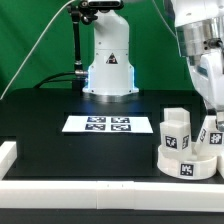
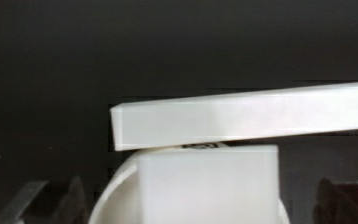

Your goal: Assemble stool

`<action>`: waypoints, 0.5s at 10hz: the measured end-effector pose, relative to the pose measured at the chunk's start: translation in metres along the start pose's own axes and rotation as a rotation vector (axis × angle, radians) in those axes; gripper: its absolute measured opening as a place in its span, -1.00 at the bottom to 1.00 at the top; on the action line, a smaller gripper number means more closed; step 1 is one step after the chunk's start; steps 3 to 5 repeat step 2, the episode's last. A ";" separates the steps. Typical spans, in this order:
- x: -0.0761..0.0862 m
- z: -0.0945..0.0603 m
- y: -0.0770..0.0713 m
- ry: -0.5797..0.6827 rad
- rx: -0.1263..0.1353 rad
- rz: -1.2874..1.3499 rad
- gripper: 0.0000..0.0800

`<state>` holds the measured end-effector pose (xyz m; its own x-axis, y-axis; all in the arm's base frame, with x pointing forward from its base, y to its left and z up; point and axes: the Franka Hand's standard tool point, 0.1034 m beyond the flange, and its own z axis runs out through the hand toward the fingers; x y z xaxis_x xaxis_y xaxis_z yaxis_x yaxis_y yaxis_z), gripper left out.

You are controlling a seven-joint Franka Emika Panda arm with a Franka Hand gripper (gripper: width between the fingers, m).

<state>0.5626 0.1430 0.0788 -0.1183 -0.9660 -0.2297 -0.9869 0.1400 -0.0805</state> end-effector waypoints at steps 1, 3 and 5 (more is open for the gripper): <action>0.000 0.000 0.000 0.000 0.000 -0.003 0.62; 0.000 0.000 0.000 0.000 0.000 -0.006 0.62; 0.000 0.000 0.000 0.000 0.000 -0.006 0.62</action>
Offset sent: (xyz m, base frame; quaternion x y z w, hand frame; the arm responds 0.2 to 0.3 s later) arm 0.0000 0.0000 0.0000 0.0000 0.0000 0.0000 1.0000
